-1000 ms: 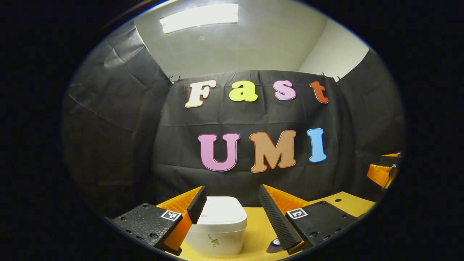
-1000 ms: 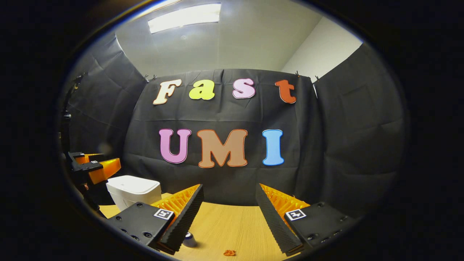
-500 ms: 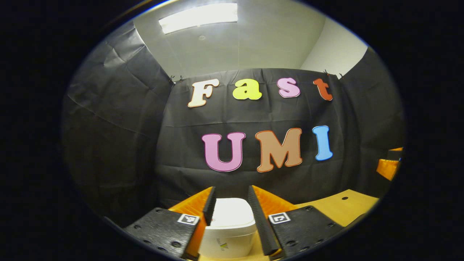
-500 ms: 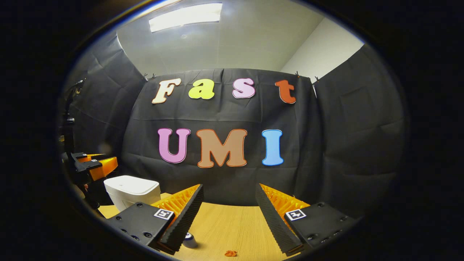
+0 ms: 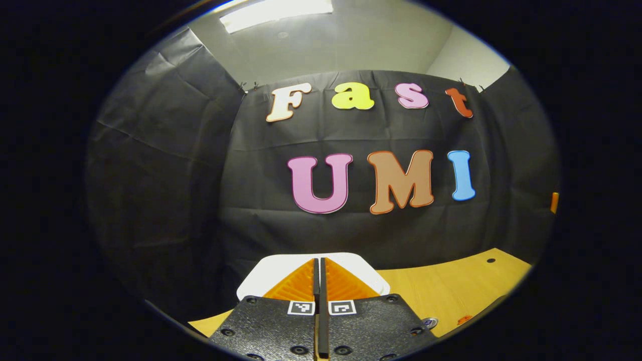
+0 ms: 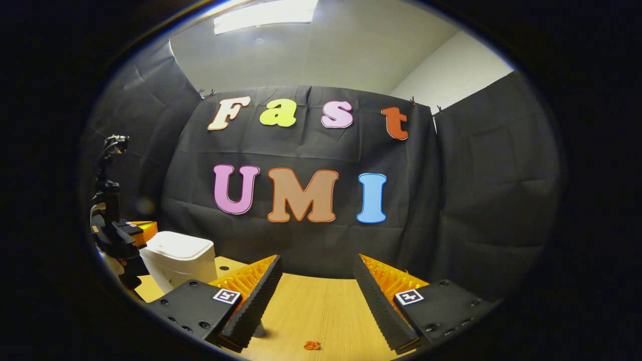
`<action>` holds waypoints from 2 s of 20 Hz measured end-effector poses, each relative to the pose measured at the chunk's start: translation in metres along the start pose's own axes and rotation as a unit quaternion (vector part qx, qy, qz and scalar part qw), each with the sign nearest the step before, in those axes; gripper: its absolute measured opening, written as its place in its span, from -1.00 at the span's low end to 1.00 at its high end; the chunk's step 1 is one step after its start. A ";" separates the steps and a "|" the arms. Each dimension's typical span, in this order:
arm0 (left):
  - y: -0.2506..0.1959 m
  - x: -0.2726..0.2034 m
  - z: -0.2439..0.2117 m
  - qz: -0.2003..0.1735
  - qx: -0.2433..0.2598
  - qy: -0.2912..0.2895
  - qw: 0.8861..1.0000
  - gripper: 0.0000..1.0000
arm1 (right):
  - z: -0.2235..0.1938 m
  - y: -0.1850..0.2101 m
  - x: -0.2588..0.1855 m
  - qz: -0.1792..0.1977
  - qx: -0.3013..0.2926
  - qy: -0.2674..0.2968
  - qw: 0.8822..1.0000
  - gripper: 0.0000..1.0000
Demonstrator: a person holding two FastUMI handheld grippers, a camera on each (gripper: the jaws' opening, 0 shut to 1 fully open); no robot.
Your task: Press the lid of the desktop garbage bin to open it, pick up the crumpled paper on the desktop and throw it into the bin, then pick up the pop can on the desktop and drop it into the bin, and finally close the garbage bin lid.
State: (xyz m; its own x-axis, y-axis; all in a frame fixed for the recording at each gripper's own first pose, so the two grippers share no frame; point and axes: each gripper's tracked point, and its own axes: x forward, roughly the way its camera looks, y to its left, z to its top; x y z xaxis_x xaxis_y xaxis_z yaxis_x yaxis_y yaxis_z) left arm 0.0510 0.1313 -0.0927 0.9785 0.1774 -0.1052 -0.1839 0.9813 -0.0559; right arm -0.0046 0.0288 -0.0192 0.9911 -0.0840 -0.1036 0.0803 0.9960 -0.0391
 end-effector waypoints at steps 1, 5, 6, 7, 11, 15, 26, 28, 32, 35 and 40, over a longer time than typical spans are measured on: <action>0.001 0.003 -0.006 -0.002 0.004 0.006 1.000 -1.00 | -0.002 0.000 0.000 -0.002 -0.001 0.004 1.000 0.92; 0.004 0.009 -0.027 -0.003 0.008 0.033 0.999 -1.00 | -0.007 -0.002 -0.001 -0.007 -0.008 0.013 1.000 0.92; 0.002 0.009 -0.038 -0.005 -0.003 0.049 0.999 -1.00 | -0.007 -0.002 -0.001 -0.006 -0.009 0.014 1.000 0.92; 0.002 0.005 -0.045 0.000 -0.010 0.066 0.998 -1.00 | -0.010 -0.001 0.000 -0.006 -0.012 0.016 1.000 0.92; 0.002 0.004 -0.037 0.005 -0.015 0.027 1.000 -1.00 | -0.018 0.002 0.004 0.002 -0.020 0.030 0.999 0.92; 0.001 0.006 -0.044 0.005 0.005 0.017 1.000 -1.00 | -0.023 0.010 0.005 0.017 -0.027 0.039 0.999 0.92; 0.004 0.010 -0.014 0.016 -0.030 0.012 0.999 -1.00 | -0.046 0.021 0.012 0.044 -0.035 0.051 0.997 0.92; 0.006 0.011 0.001 0.019 -0.027 0.001 0.999 -1.00 | -0.054 0.023 0.013 0.051 -0.034 0.058 0.996 1.00; 0.002 0.004 0.045 0.016 -0.035 -0.039 0.999 -1.00 | -0.076 0.016 0.017 0.053 -0.028 0.075 0.995 1.00; -0.002 -0.004 0.064 0.014 -0.038 -0.055 0.998 -1.00 | -0.095 0.011 0.023 0.060 -0.019 0.094 0.994 0.92; -0.012 -0.026 0.075 0.008 -0.016 -0.062 0.998 -1.00 | -0.138 0.012 0.034 0.092 -0.013 0.139 0.986 0.92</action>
State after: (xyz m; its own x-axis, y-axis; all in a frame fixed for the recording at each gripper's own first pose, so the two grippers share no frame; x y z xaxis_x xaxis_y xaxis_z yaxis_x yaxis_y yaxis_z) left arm 0.0343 0.1201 -0.0151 0.9789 0.2038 0.0178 -0.2015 0.9755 -0.0877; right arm 0.0158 0.0339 -0.1608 0.9210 0.0887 -0.3793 -0.1039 0.9944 -0.0197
